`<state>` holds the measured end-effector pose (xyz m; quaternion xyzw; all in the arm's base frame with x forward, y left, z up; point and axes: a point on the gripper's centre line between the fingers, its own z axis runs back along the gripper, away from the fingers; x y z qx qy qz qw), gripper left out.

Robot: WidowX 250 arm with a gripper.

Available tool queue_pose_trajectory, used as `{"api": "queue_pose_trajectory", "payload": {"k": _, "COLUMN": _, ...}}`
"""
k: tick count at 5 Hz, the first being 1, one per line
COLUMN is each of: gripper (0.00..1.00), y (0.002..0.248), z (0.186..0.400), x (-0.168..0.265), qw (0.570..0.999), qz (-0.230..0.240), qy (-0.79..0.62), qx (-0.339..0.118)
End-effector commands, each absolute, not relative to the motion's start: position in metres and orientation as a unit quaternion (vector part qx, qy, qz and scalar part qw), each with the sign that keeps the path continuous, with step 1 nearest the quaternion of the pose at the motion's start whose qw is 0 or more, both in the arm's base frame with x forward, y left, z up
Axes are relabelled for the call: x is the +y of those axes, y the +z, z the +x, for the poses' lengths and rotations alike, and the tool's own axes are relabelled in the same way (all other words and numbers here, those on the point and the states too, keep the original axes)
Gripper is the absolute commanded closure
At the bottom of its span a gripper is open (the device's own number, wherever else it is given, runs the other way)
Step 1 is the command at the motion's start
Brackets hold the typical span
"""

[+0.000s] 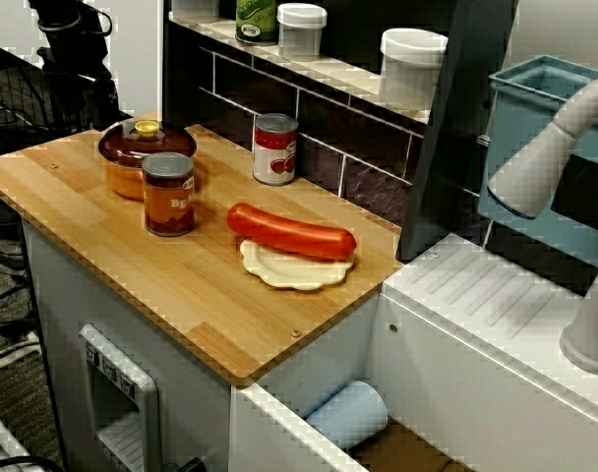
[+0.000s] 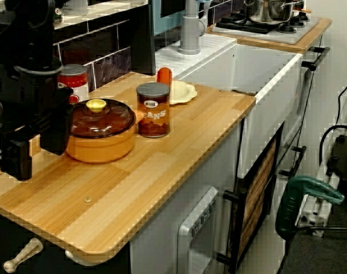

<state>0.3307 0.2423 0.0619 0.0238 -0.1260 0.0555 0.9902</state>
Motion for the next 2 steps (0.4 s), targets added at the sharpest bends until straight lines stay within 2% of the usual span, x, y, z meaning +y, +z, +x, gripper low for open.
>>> {"api": "queue_pose_trajectory", "payload": {"k": 1, "gripper": 0.0, "y": 0.072, "z": 0.331, "x": 0.229, "qw": 0.99, "qz": 0.026, "qy": 0.029, "qx": -0.133}}
{"api": "queue_pose_trajectory", "payload": {"k": 2, "gripper": 0.0, "y": 0.066, "z": 0.332, "x": 0.216, "qw": 0.992, "qz": 0.015, "qy": 0.023, "qx": -0.126}}
